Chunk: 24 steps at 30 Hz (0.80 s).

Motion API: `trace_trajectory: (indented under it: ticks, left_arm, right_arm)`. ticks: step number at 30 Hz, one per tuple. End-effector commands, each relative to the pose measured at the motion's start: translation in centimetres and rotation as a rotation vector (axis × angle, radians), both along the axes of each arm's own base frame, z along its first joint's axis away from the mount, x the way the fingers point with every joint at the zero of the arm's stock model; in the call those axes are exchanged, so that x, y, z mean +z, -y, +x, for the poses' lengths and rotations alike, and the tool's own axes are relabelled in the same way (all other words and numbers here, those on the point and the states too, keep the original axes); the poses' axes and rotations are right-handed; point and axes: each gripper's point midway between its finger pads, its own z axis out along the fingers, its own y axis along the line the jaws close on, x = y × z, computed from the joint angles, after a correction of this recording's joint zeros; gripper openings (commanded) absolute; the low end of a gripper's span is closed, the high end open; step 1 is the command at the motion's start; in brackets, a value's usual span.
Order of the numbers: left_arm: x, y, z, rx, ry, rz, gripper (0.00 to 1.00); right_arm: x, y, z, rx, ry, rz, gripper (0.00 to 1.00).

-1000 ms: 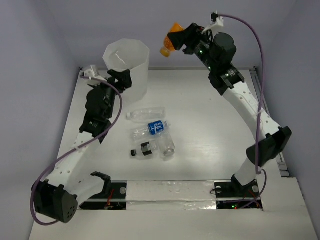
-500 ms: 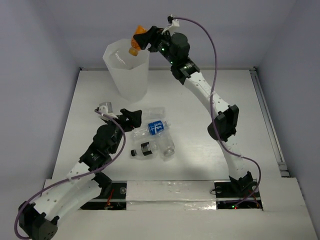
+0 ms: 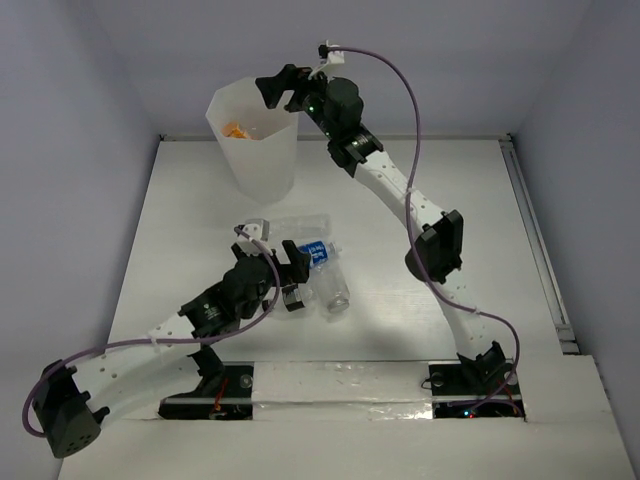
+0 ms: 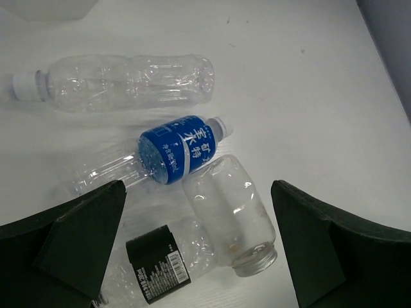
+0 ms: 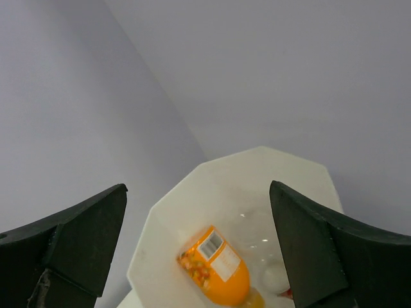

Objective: Put the plastic bottles in the bin

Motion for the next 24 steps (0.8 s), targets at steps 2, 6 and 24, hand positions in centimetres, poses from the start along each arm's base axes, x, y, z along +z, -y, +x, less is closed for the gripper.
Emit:
trace_trajectory:
  ticks: [2, 6, 24]
  left_arm:
    - [0.1, 0.9, -0.9, -0.064, 0.007, 0.042, 0.96]
    - [-0.8, 1.4, -2.2, -0.09, -0.03, 0.075, 0.96]
    - [-5.5, 0.7, -3.9, -0.048, -0.173, 0.22, 0.94]
  right_arm:
    - [6.8, 2.3, -3.1, -0.021, 0.136, 0.033, 0.98]
    - [9.3, 5.3, -7.2, -0.014, 0.142, -0.015, 0.86]
    - [-12.9, 15.4, -20.4, 0.005, -0.265, -0.202, 0.85]
